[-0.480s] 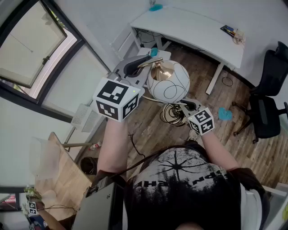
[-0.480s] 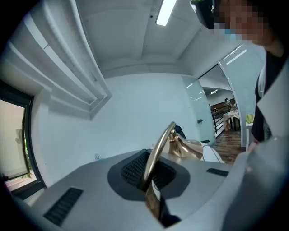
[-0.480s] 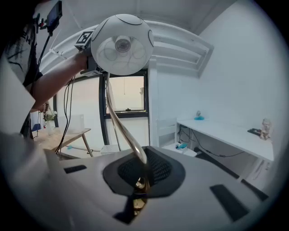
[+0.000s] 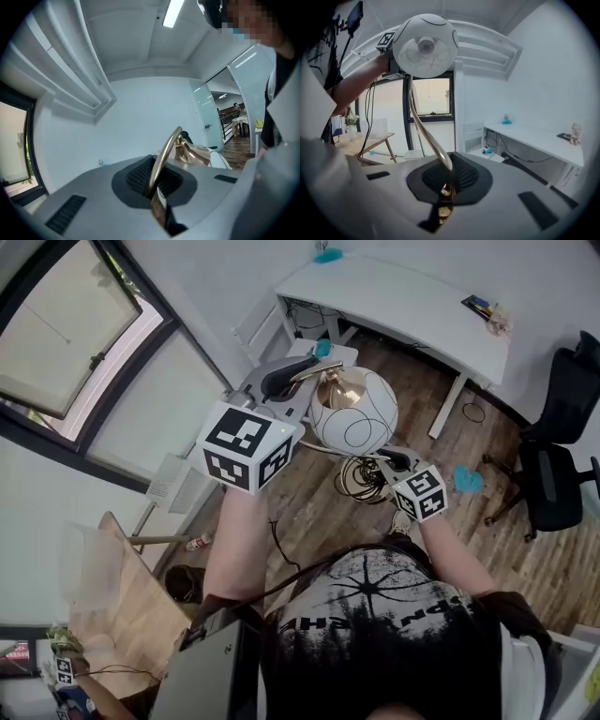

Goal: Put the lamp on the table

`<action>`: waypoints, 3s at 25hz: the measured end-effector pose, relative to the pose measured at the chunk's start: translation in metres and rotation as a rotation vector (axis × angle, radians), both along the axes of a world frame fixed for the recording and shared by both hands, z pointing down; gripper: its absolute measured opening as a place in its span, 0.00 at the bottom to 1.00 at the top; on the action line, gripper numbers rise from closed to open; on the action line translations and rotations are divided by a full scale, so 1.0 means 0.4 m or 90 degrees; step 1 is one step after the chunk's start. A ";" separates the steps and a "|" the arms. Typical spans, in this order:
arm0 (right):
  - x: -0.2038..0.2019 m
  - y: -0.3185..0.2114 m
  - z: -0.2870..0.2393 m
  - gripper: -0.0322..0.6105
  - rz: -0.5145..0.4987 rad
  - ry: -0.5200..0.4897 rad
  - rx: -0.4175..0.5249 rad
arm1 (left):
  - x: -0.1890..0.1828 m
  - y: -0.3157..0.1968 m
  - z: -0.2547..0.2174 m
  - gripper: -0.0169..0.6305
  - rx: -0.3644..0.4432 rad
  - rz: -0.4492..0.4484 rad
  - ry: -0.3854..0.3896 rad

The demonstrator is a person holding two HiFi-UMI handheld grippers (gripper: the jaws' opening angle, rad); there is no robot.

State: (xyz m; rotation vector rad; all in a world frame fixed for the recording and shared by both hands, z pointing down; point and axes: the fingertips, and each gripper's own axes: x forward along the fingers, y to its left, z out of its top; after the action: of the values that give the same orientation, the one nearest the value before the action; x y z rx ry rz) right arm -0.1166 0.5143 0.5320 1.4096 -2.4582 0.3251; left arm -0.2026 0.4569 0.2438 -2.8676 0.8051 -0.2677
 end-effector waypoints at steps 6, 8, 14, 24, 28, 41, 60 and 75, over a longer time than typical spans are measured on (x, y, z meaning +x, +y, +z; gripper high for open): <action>0.004 -0.012 0.000 0.08 0.008 0.003 0.002 | -0.004 -0.007 0.002 0.05 0.001 0.001 0.006; 0.005 -0.016 0.001 0.08 0.009 0.005 0.004 | -0.007 -0.010 0.004 0.05 0.001 0.001 0.008; 0.003 -0.044 0.004 0.08 0.011 0.009 -0.001 | -0.016 -0.042 0.011 0.05 -0.005 0.002 0.014; 0.040 -0.149 0.037 0.08 0.016 -0.001 -0.013 | 0.030 -0.162 0.046 0.05 -0.021 0.002 0.004; 0.089 -0.219 0.031 0.08 0.006 -0.002 -0.012 | 0.079 -0.228 0.039 0.05 -0.021 -0.003 0.004; 0.358 -0.480 0.002 0.08 -0.049 0.013 -0.008 | 0.323 -0.466 0.015 0.05 -0.013 -0.050 0.020; 0.617 -0.642 0.030 0.08 -0.058 0.018 -0.015 | 0.566 -0.625 0.052 0.05 -0.032 -0.075 0.020; 0.650 -0.775 0.081 0.08 -0.036 0.023 -0.042 | 0.600 -0.792 0.108 0.05 -0.051 -0.043 0.026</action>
State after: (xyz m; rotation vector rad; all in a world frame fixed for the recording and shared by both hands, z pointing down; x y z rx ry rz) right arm 0.1434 0.2043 0.5643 1.3060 -2.4294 0.3609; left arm 0.0375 0.1399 0.2869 -2.9331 0.9199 -0.2549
